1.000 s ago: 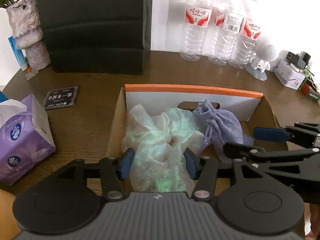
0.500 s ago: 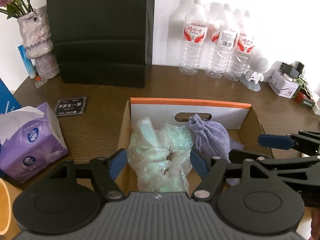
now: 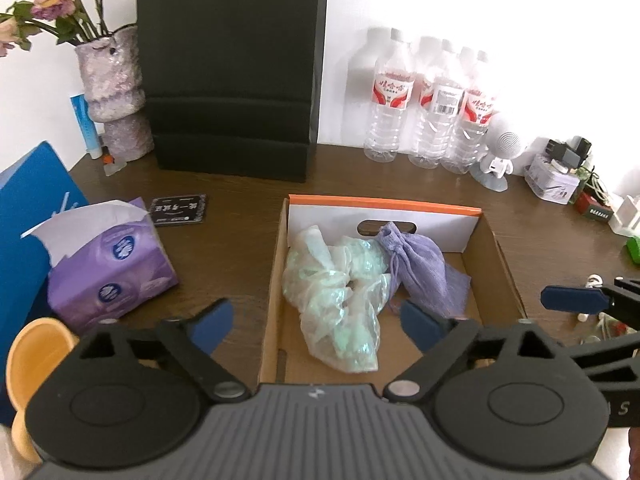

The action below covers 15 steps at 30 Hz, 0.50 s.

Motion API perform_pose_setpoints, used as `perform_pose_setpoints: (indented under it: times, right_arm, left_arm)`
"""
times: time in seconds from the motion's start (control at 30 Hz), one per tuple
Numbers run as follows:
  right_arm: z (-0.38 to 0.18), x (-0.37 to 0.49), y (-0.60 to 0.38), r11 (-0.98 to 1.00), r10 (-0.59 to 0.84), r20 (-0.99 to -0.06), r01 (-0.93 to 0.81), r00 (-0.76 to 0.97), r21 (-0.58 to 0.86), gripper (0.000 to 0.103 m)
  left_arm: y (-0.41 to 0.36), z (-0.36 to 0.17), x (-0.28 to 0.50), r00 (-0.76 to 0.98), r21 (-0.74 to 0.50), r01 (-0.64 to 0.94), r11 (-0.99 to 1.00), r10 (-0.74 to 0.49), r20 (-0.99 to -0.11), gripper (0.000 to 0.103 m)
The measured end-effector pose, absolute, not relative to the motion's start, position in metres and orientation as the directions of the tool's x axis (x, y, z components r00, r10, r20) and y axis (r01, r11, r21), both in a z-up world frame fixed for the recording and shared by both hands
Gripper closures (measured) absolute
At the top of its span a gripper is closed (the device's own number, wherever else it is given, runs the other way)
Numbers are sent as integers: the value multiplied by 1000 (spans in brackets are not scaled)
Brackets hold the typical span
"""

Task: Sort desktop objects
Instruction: 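Open the left tool to drop the bag while the right tool releases the pouch into the box, then withdraw both tools up and away from the orange box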

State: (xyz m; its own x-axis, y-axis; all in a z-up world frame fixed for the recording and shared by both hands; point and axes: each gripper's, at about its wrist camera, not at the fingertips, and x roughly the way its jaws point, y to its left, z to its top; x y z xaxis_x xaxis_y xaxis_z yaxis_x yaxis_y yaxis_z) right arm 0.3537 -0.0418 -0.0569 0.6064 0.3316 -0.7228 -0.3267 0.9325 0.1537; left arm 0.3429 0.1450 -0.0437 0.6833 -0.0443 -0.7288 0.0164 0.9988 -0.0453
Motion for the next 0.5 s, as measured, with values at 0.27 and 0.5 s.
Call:
perform_pose_setpoints:
  times: [0.27,0.5]
  right_arm:
    - [-40,315,-39,931,329,-717,-340,614,136,15]
    - [-31,280,-39,930,325,-721,-346,612,125,15]
  left_arm:
    - [149,-30,310,694,-64,20,998,-60,-718,0]
    - [154,-25,282,694,-71,32,997,-73,-716,0]
